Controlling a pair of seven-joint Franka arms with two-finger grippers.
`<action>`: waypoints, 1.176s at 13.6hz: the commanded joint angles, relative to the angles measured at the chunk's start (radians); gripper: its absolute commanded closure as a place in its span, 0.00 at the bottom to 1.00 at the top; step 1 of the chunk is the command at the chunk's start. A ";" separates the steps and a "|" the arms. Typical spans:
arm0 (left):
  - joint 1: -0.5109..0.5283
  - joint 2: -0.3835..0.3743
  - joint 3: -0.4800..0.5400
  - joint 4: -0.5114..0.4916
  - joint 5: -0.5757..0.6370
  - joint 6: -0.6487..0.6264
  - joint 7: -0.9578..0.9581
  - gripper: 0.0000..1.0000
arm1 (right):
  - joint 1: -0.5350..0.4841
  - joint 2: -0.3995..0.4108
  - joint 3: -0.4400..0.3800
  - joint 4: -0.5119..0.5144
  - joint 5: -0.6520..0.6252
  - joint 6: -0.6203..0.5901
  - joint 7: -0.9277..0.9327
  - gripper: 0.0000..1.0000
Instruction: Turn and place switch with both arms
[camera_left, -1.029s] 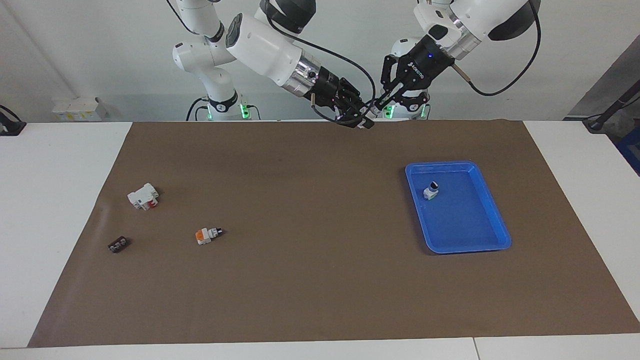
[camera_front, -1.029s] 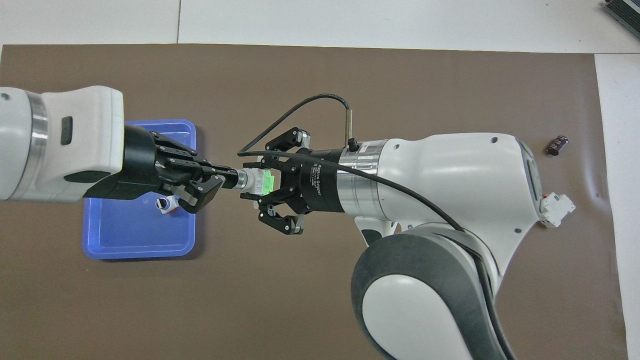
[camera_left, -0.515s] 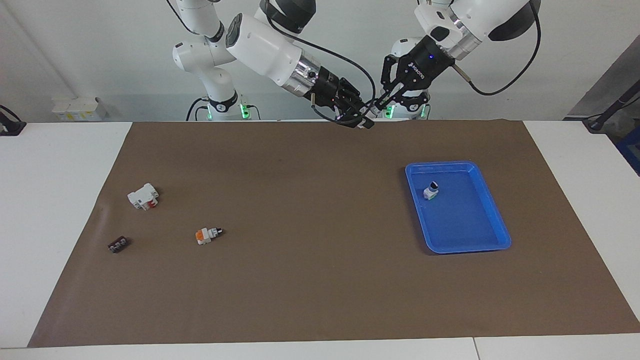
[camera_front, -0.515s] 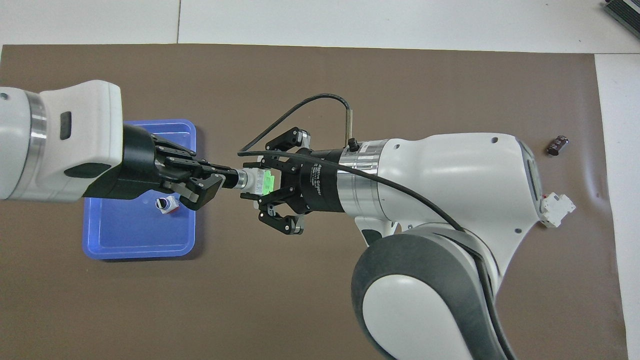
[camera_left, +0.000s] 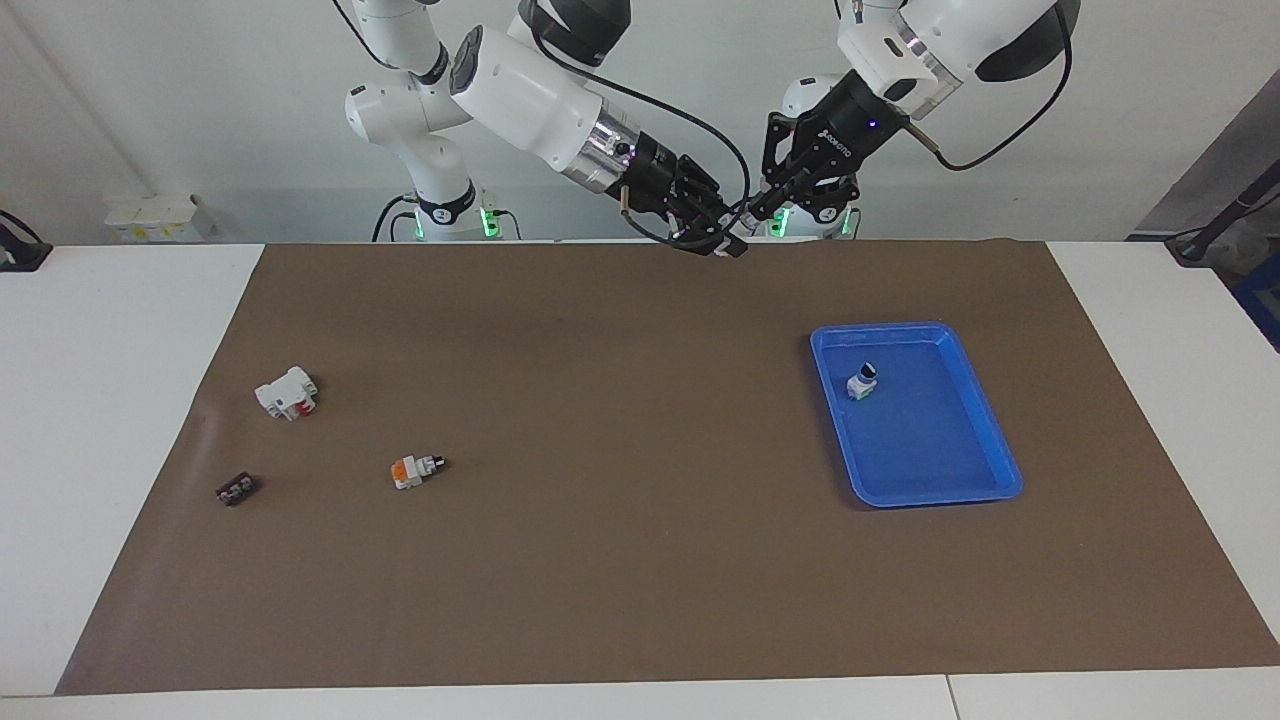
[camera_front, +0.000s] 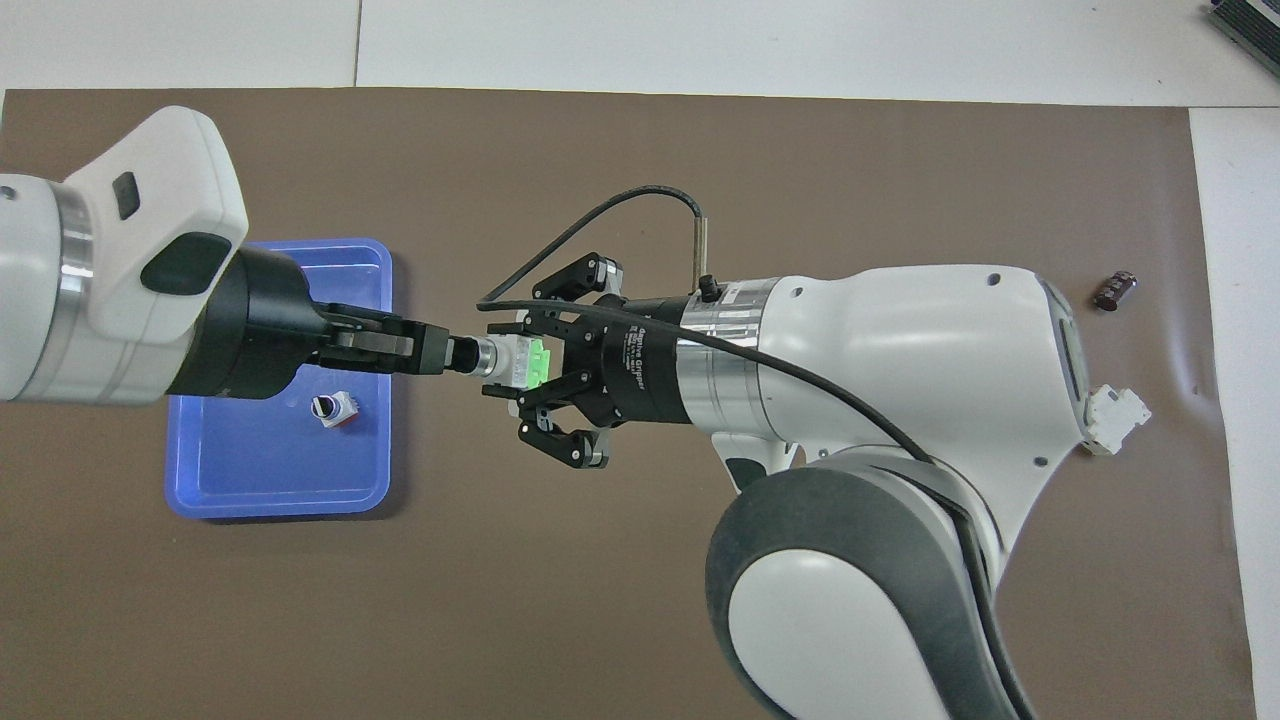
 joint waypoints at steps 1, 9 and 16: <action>-0.008 -0.036 -0.018 -0.017 -0.014 0.011 -0.153 1.00 | -0.003 -0.004 0.004 -0.012 0.021 0.015 0.005 1.00; -0.005 -0.055 -0.036 -0.025 -0.022 -0.009 -0.656 1.00 | -0.003 -0.004 0.004 -0.012 0.021 0.013 0.009 1.00; 0.000 -0.053 -0.033 -0.020 -0.028 0.013 -0.974 1.00 | -0.003 -0.004 0.004 -0.012 0.021 0.013 0.009 1.00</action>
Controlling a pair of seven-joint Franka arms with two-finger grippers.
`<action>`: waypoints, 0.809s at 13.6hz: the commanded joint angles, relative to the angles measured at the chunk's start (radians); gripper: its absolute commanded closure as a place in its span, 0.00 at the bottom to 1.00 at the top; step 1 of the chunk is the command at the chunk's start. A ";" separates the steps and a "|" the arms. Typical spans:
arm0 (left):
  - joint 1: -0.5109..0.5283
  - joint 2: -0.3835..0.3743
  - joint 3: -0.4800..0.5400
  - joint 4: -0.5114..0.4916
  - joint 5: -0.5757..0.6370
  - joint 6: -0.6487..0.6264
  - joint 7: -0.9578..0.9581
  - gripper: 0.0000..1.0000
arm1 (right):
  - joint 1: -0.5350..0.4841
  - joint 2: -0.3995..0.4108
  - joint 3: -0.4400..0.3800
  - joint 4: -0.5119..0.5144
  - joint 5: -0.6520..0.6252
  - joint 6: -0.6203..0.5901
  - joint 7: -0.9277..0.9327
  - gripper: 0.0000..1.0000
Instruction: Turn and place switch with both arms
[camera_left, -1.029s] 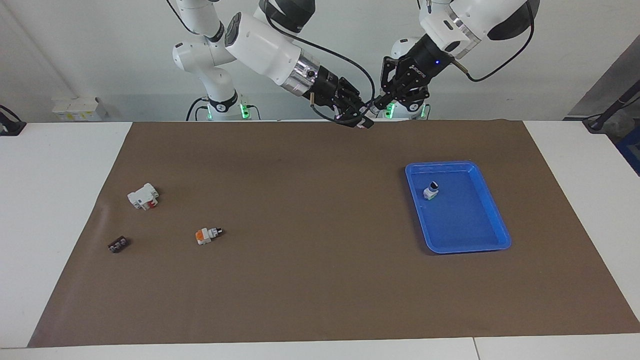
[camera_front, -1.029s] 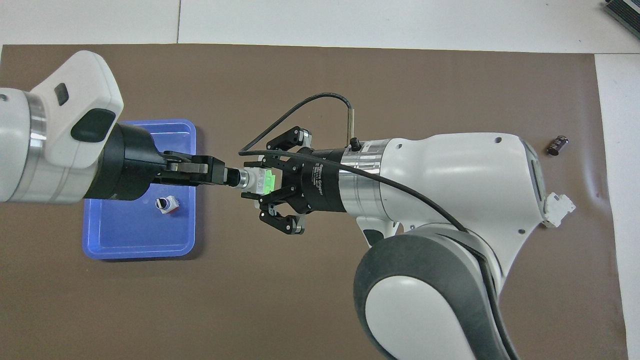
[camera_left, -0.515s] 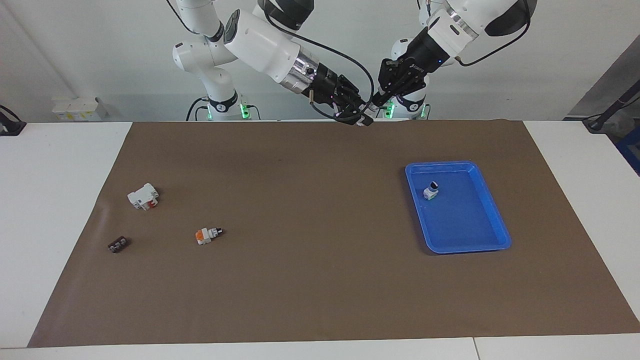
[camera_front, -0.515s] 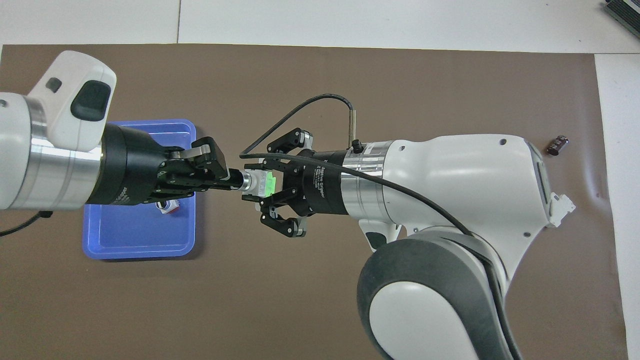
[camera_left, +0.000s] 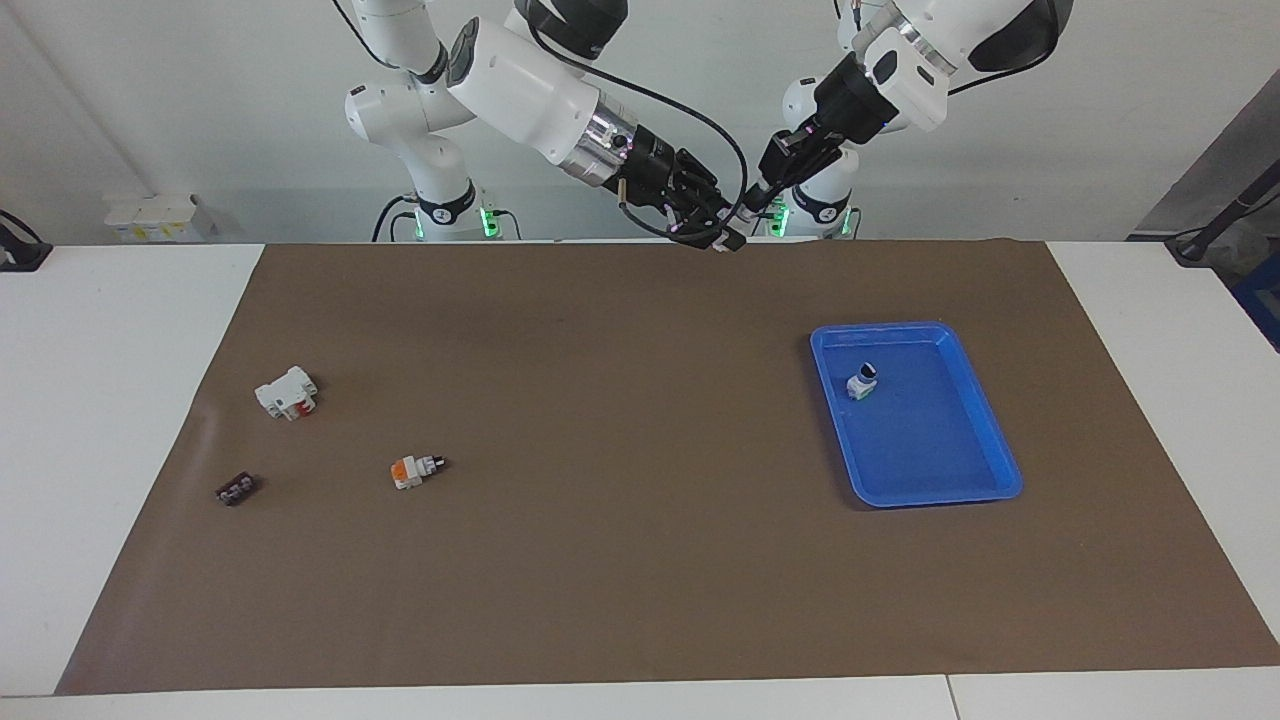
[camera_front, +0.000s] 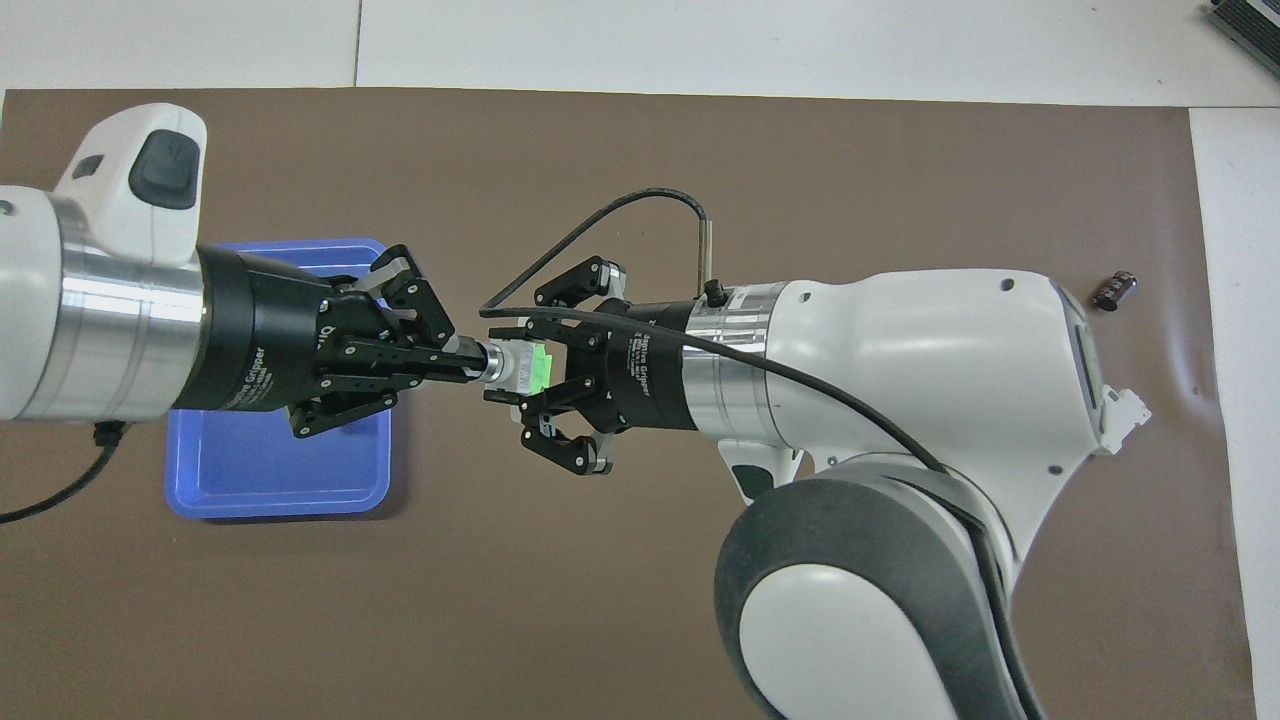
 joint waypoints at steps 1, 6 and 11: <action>-0.001 -0.039 -0.019 -0.020 -0.036 0.006 -0.130 1.00 | -0.002 0.010 0.005 -0.006 0.021 0.023 0.009 1.00; 0.004 -0.039 -0.018 -0.021 -0.036 0.005 -0.214 1.00 | -0.002 0.010 0.005 -0.006 0.021 0.021 0.009 1.00; 0.007 -0.036 -0.013 -0.023 -0.034 0.054 -0.417 1.00 | -0.002 0.010 0.005 -0.006 0.021 0.021 0.009 1.00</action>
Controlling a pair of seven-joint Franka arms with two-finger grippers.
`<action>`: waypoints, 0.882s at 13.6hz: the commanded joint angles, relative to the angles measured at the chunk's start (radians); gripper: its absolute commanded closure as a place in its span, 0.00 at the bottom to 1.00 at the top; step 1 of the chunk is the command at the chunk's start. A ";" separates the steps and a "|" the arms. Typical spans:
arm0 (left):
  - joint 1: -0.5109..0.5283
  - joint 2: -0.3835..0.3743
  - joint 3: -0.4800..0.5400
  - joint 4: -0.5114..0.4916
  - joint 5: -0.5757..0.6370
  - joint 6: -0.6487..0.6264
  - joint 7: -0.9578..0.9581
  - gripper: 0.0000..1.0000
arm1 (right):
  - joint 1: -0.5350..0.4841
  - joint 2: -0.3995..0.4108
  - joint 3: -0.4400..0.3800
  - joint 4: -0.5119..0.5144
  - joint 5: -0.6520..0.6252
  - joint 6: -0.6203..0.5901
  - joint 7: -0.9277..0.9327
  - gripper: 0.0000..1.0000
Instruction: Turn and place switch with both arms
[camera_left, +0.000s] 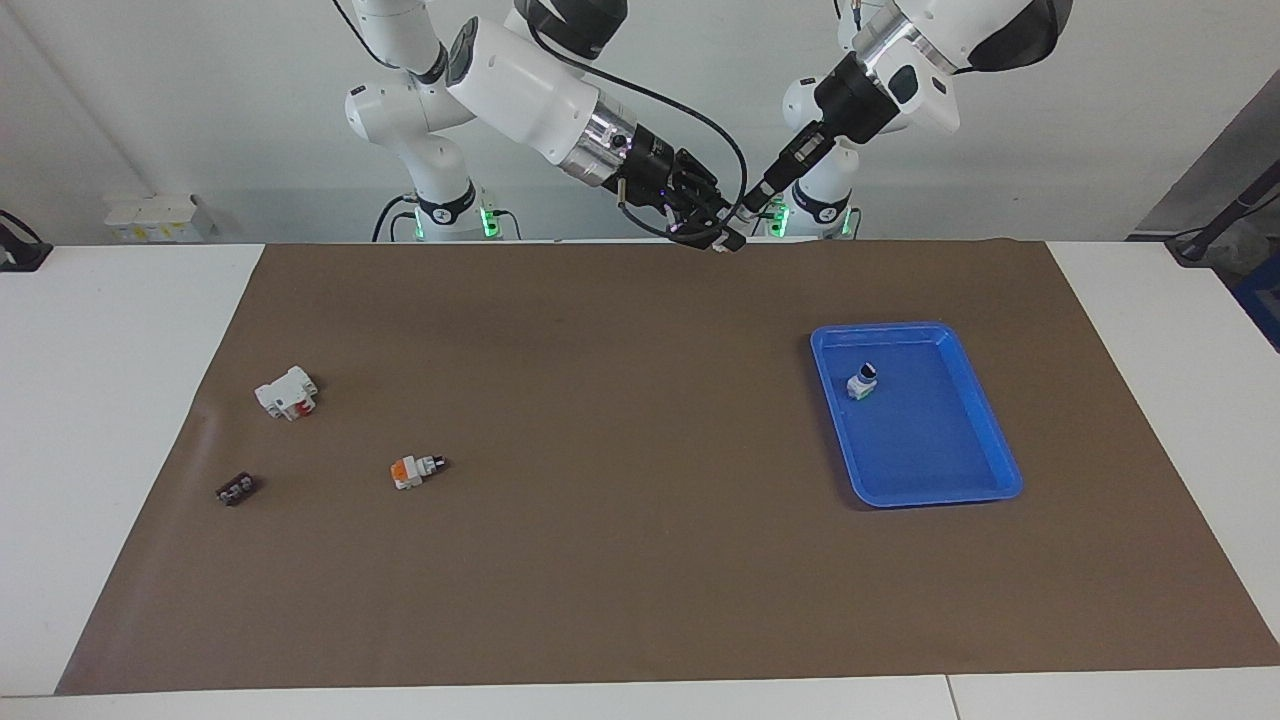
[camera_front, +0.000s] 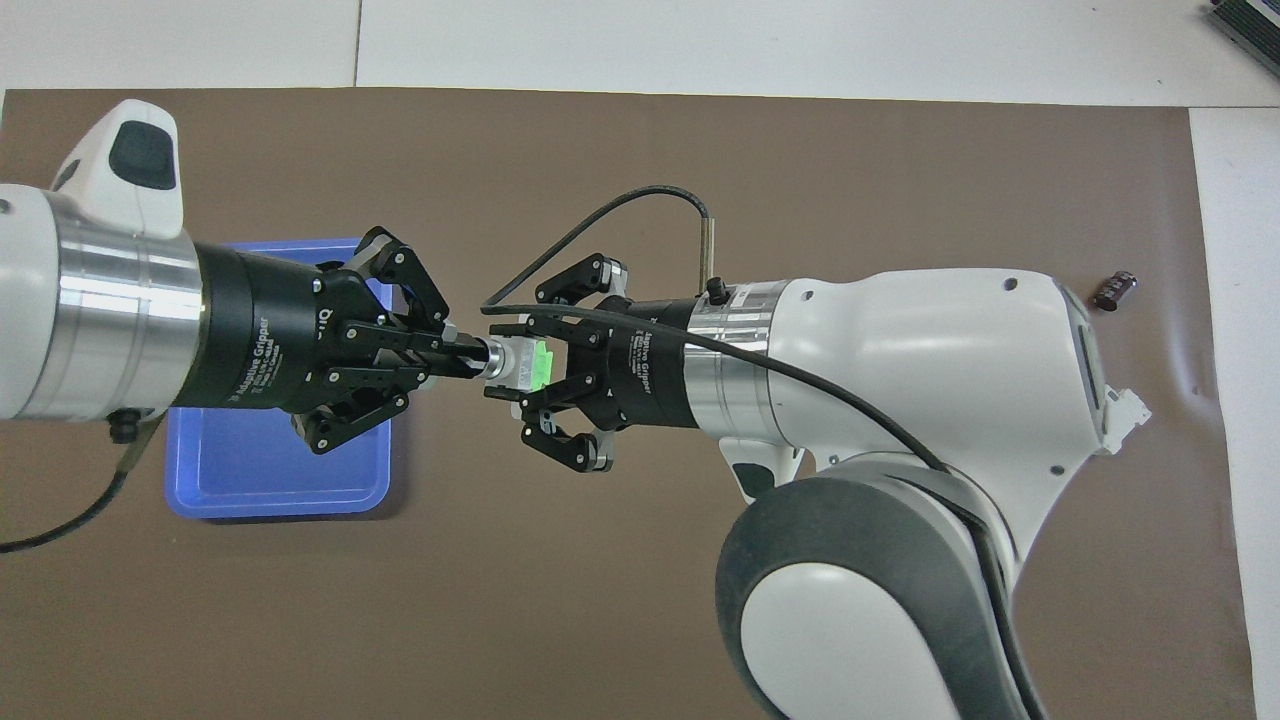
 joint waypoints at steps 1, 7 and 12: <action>0.008 -0.035 -0.012 -0.022 -0.033 0.038 -0.124 1.00 | -0.001 0.010 0.006 -0.007 0.019 0.012 0.009 1.00; 0.016 -0.034 -0.010 -0.024 -0.030 0.050 -0.261 1.00 | -0.001 0.010 0.006 -0.007 0.019 0.009 0.009 1.00; 0.021 -0.035 -0.009 -0.027 -0.023 0.051 -0.345 1.00 | -0.001 0.010 0.006 -0.007 0.017 0.009 0.009 1.00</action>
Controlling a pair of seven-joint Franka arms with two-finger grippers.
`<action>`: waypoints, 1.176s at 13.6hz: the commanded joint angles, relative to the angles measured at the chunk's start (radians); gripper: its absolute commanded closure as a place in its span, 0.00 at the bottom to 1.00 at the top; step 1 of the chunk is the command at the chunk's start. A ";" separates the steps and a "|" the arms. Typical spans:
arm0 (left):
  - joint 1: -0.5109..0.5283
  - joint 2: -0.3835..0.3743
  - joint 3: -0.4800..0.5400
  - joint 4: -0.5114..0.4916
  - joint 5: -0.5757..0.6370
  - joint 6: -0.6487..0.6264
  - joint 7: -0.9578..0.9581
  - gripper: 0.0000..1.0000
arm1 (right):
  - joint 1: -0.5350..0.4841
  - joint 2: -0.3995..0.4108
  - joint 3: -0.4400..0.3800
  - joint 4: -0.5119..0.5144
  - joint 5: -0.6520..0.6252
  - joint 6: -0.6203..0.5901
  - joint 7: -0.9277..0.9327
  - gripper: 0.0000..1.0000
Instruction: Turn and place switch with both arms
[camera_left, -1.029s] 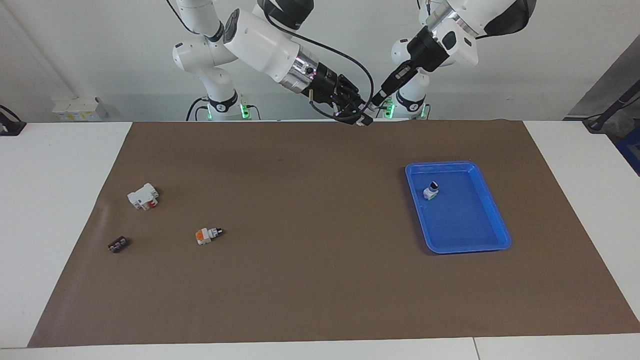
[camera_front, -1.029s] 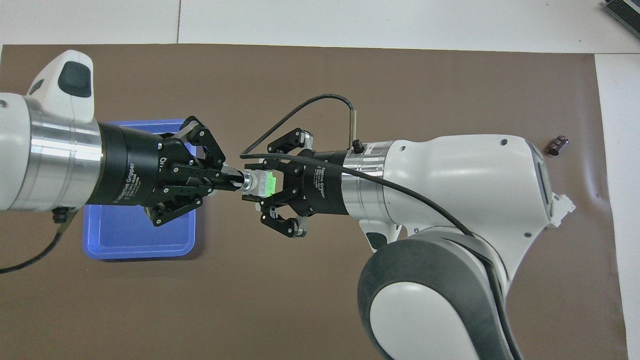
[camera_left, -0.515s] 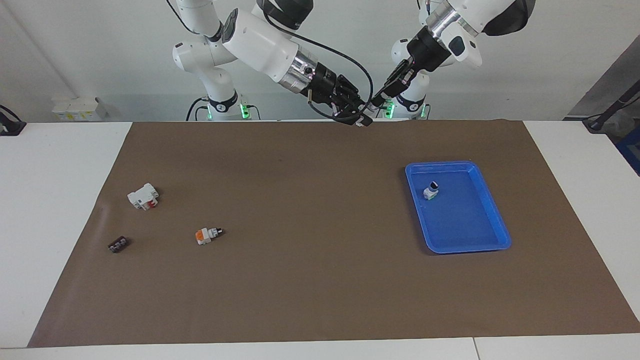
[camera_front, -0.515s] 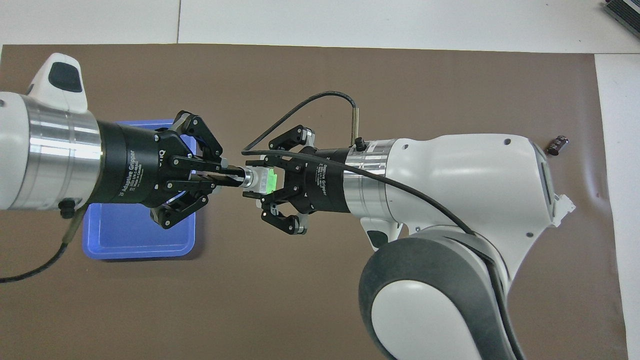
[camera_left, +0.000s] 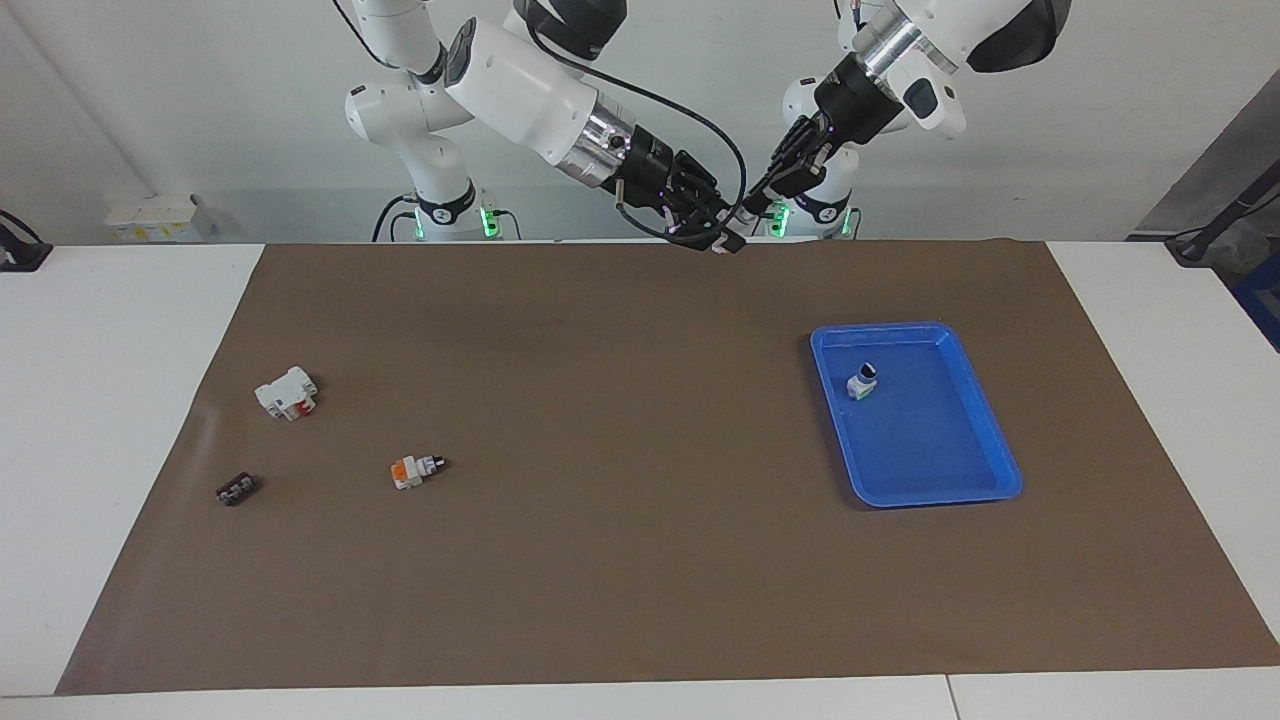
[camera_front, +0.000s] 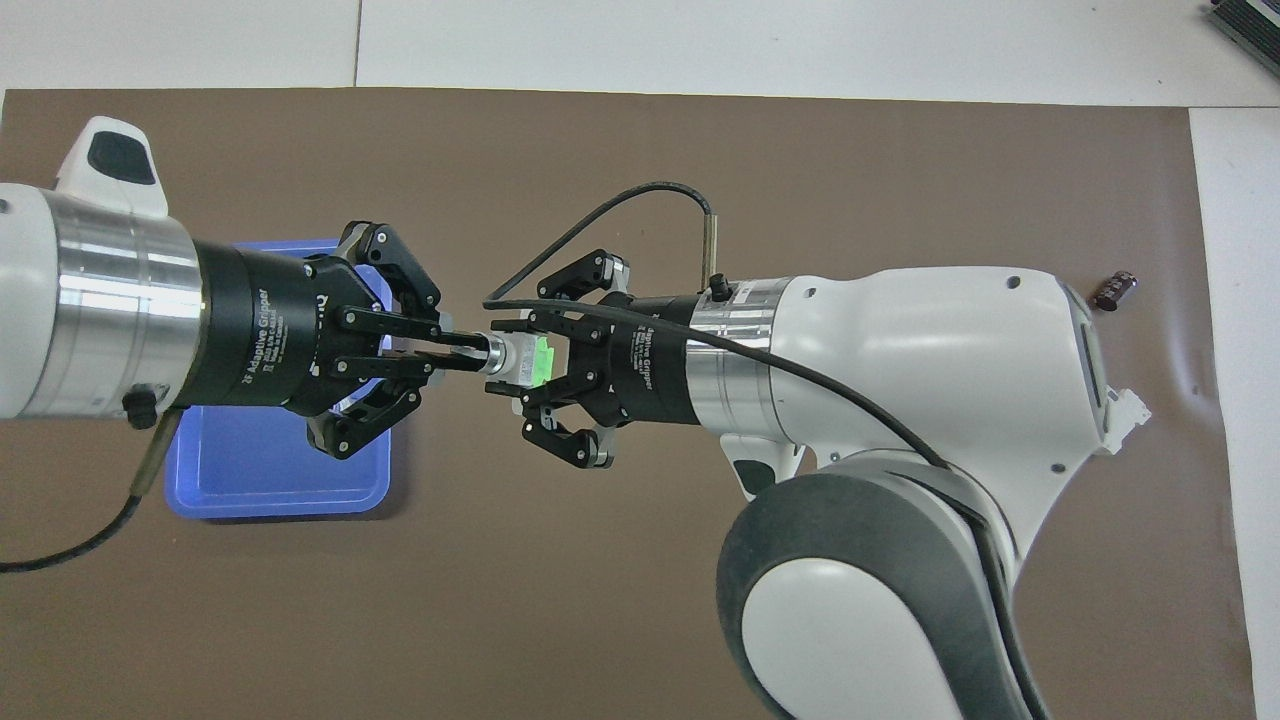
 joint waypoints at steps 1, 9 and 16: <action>0.026 -0.032 -0.008 -0.022 -0.022 0.057 -0.065 1.00 | -0.001 0.008 0.007 -0.010 0.016 0.006 0.009 1.00; 0.067 -0.035 -0.006 -0.039 -0.019 0.074 -0.198 1.00 | -0.001 0.008 0.007 -0.009 0.016 0.006 0.009 1.00; 0.070 -0.036 -0.008 -0.049 -0.016 0.108 -0.231 1.00 | -0.001 0.008 0.007 -0.009 0.016 0.006 0.011 1.00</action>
